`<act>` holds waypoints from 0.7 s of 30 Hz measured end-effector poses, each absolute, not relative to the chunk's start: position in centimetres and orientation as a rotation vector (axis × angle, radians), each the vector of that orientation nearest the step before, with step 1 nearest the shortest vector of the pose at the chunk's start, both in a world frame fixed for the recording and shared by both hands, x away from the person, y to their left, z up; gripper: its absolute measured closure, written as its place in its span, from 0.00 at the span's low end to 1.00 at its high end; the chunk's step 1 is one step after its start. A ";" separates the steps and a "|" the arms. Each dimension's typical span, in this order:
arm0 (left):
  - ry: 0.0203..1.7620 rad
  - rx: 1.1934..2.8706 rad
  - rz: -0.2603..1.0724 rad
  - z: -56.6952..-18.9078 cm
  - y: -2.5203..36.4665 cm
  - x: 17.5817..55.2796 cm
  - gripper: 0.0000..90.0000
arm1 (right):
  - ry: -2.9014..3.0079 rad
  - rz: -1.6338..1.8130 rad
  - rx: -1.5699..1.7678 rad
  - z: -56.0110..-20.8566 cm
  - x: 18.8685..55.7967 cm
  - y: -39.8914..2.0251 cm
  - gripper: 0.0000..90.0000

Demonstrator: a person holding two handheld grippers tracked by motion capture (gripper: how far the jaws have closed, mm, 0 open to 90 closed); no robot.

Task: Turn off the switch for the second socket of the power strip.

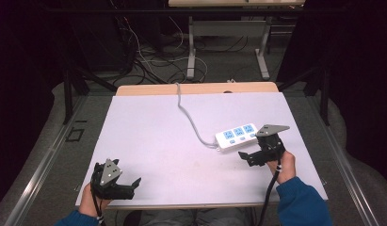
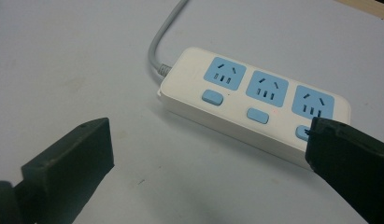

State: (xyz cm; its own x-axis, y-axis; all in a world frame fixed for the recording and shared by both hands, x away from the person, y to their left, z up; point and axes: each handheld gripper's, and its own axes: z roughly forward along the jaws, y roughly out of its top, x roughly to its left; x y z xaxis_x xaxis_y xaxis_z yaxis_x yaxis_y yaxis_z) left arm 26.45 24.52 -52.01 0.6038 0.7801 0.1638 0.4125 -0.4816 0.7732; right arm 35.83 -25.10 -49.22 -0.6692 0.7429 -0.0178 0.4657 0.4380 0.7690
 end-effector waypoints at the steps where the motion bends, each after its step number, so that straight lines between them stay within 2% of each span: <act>1: 0.937 2.120 0.665 -52.0 24.5 26.4 0.01 | 2.343 1.091 1.042 -49.2 35.9 -25.1 0.00; 21: 0.936 2.115 0.671 -52.0 24.5 26.4 0.01 | 2.321 1.089 1.092 -49.3 38.2 -25.2 0.00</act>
State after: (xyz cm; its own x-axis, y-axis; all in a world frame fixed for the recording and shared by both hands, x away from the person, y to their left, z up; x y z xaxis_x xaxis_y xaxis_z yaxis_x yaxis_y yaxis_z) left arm 26.45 24.54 -52.01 0.6012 0.7815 0.1667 0.4087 -0.4799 0.7763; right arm 38.15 -25.18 -49.33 -0.6406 0.7679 0.0075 0.4965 0.4067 0.7669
